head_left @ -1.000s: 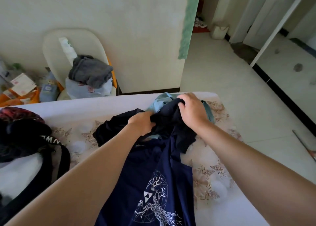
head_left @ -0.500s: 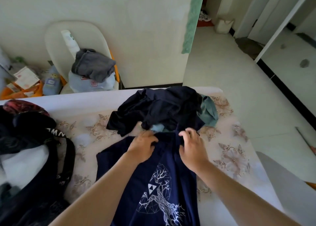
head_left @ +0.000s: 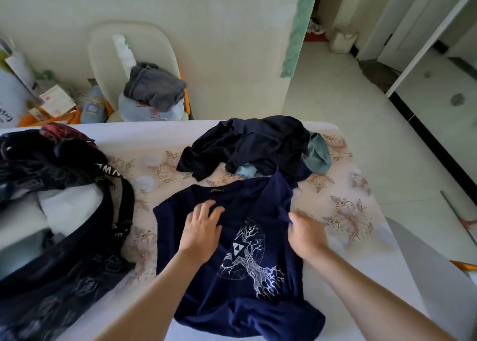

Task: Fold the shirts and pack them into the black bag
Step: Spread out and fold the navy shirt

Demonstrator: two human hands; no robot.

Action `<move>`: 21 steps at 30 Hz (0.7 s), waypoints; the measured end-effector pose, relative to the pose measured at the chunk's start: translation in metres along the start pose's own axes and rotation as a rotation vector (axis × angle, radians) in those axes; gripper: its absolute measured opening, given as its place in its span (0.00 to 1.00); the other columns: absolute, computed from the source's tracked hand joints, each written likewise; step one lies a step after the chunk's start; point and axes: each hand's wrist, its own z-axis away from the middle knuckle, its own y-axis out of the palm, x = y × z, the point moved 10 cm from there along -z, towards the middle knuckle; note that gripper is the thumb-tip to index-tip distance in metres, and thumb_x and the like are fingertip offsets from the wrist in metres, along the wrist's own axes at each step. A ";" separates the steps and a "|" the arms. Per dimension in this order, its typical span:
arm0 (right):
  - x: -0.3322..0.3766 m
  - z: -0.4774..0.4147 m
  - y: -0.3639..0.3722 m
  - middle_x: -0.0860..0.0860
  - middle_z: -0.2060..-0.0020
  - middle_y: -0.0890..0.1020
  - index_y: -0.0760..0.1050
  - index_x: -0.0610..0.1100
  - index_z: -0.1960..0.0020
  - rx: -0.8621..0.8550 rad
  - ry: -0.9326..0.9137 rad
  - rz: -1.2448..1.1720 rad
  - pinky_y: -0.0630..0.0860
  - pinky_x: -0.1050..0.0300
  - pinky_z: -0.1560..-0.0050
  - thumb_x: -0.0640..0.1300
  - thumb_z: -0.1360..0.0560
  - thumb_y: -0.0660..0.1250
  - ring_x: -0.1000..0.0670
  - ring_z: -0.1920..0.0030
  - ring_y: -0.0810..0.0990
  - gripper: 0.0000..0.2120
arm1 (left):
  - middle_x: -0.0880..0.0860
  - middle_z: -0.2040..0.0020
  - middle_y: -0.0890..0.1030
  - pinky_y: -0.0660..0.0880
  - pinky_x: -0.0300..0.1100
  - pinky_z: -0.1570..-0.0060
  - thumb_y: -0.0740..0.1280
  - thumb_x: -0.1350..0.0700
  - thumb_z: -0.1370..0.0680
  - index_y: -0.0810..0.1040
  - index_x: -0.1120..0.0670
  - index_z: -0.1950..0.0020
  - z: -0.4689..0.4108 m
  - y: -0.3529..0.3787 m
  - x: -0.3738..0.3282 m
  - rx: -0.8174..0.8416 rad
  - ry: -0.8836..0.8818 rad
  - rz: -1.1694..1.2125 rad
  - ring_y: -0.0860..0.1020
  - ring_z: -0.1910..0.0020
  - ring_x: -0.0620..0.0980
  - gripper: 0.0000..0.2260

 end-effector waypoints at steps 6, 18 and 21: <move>-0.073 0.028 -0.026 0.43 0.42 0.76 0.69 0.44 0.35 -0.034 0.298 0.321 0.76 0.49 0.46 0.38 0.29 0.67 0.41 0.44 0.77 0.23 | 0.46 0.48 0.70 0.74 0.46 0.47 0.69 0.45 0.26 0.75 0.46 0.47 0.056 0.017 -0.009 -0.027 0.021 0.135 0.72 0.50 0.49 0.10; 0.046 0.146 0.045 0.48 0.30 0.70 0.82 0.50 0.51 0.238 -0.431 0.158 0.69 0.48 0.33 0.62 0.32 0.61 0.45 0.32 0.69 0.20 | 0.45 0.34 0.67 0.65 0.46 0.34 0.71 0.47 0.25 0.80 0.47 0.45 0.125 0.037 -0.060 0.301 0.197 0.211 0.65 0.35 0.48 0.11; 0.056 0.149 0.043 0.49 0.43 0.80 0.81 0.46 0.54 0.224 -0.421 0.119 0.73 0.51 0.42 0.59 0.25 0.60 0.44 0.40 0.77 0.19 | 0.47 0.47 0.75 0.71 0.41 0.46 0.71 0.58 0.26 0.77 0.52 0.53 0.130 0.018 -0.049 0.258 0.136 0.438 0.73 0.47 0.47 0.04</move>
